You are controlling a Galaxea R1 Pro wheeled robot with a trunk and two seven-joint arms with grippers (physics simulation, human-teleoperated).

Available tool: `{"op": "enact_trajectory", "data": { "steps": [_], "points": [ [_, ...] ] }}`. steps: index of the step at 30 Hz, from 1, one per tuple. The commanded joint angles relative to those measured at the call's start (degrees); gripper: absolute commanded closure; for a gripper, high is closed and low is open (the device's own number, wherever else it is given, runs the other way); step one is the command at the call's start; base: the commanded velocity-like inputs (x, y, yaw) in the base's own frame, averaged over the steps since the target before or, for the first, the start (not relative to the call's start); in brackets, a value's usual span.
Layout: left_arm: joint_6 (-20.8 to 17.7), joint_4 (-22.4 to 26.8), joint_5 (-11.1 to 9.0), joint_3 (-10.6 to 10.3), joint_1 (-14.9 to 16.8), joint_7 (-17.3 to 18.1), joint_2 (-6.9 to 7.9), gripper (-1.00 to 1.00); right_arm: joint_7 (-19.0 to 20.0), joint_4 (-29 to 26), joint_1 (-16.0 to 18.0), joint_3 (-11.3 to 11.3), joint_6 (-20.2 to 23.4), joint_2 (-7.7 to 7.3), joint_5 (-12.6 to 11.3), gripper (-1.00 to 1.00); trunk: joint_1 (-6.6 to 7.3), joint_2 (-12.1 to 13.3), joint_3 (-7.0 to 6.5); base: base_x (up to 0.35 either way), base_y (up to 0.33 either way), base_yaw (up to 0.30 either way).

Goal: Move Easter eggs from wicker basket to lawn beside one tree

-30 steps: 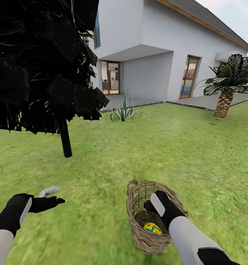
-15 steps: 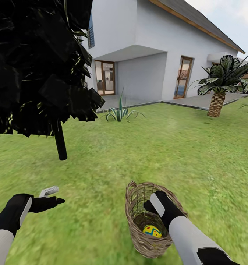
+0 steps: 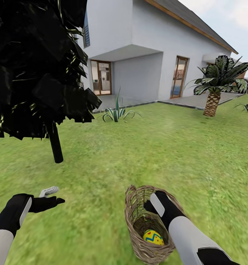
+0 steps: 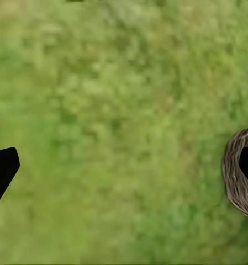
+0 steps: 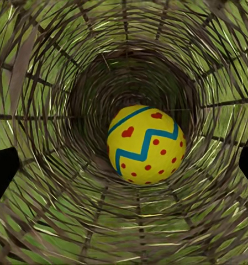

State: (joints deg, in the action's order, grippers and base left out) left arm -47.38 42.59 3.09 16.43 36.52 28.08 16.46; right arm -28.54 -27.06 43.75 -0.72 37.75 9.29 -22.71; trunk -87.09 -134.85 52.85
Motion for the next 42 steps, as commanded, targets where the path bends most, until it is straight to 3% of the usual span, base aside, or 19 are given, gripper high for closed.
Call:
{"op": "enact_trajectory", "data": {
  "steps": [1, 15, 31, 37, 42],
  "points": [
    [-0.3, 0.0, 0.3, 0.2, 0.0, 0.4, -0.02, -1.0, -0.5, -0.1, 0.0, -0.1, 0.1, 0.03, -0.5, -1.0, -0.01, 0.0, 0.09, 0.117, 0.075, -0.001],
    [-0.3, 0.0, 0.2, 0.3, 0.0, 0.7, 0.06, -1.0, -0.4, 0.1, -0.1, 0.0, 0.4, 0.04, -0.4, -1.0, -0.01, 0.0, 0.22, 0.016, 0.01, 0.0],
    [-0.7, 0.2, -0.1, 0.5, 0.0, 1.6, 0.13, -1.0, -0.6, 3.6, 0.0, -0.2, -0.1, -0.06, -0.4, -1.0, -3.3, -6.0, 2.91, 0.0, 0.0, 0.0],
    [-0.8, 0.2, -0.1, 0.5, 0.0, 1.6, 0.15, -1.0, -0.4, 3.7, 0.0, -0.3, -1.2, -2.18, -0.5, -1.0, -3.3, -6.0, 2.91, 0.0, 0.0, 0.0],
    [-0.8, 0.2, -0.1, 0.5, 0.0, 1.6, 0.15, -1.0, -0.4, 3.6, -0.1, -0.1, -1.3, -2.54, -0.5, -1.0, -3.3, -6.0, 2.91, 0.0, 0.0, 0.0]
  ]
}}
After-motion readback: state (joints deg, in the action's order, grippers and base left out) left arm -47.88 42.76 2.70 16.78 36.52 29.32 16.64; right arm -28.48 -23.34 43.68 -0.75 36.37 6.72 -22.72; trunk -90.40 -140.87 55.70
